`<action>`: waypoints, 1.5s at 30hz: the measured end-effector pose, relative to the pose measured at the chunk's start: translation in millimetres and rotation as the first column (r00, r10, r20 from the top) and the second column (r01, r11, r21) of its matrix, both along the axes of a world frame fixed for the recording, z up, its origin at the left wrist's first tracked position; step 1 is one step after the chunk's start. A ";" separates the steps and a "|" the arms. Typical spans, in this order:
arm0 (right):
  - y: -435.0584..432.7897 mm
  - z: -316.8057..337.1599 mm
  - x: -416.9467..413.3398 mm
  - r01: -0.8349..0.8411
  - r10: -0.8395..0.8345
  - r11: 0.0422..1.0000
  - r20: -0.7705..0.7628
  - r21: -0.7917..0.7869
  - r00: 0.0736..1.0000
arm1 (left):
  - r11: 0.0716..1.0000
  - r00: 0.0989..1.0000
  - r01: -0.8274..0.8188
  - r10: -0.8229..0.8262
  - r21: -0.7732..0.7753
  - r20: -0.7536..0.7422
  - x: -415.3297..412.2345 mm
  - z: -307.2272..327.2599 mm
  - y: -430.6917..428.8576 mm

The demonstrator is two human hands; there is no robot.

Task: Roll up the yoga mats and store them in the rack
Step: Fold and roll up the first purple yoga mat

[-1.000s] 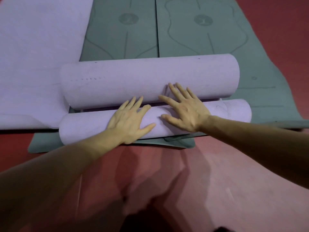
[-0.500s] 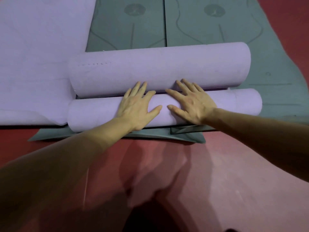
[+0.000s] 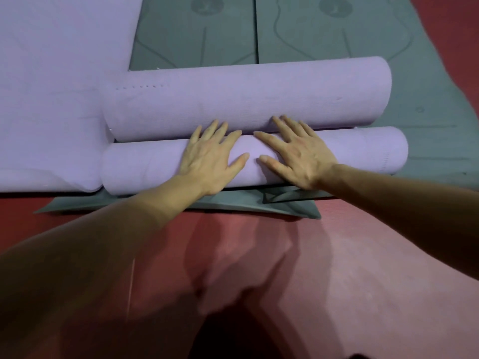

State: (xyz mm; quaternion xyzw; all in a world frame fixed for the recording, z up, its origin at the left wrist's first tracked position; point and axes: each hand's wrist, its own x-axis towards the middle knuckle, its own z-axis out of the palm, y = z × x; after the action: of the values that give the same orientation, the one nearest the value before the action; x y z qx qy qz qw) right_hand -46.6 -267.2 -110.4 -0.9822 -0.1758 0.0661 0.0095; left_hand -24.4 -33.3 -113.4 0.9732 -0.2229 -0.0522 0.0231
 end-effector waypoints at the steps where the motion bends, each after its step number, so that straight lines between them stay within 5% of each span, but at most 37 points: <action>1: 0.3 0.4 6.1 0.009 -0.009 1.000 -0.001 0.003 1.000 | 1.000 1.000 -0.003 0.003 -0.015 -0.005 -1.3 0.0 -0.1; 10: -5.4 4.9 6.8 0.045 -0.045 0.996 -0.008 0.072 0.999 | 0.996 0.996 0.064 -0.061 0.056 -0.062 9.8 -1.2 3.1; 19: -5.3 10.4 -17.3 0.011 -0.011 1.000 -0.036 0.015 0.999 | 0.995 0.995 0.078 -0.074 -0.066 0.063 -1.9 5.7 1.8; 26: 3.1 23.0 -49.0 -0.060 0.059 0.996 0.020 0.072 0.998 | 0.991 0.989 0.135 -0.134 -0.022 0.065 -39.6 25.6 7.2; 45: 6.6 8.9 -42.3 -0.069 0.069 0.998 -0.019 -0.010 0.997 | 0.982 0.984 0.164 -0.157 0.095 -0.080 -28.1 7.0 8.9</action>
State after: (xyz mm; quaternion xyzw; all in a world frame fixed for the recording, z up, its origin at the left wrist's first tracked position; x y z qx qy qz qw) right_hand -88.9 -260.6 -101.4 -0.9749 -0.2093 0.0765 0.0036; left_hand -52.5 -24.5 -106.4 0.9494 -0.2967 -0.1004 -0.0226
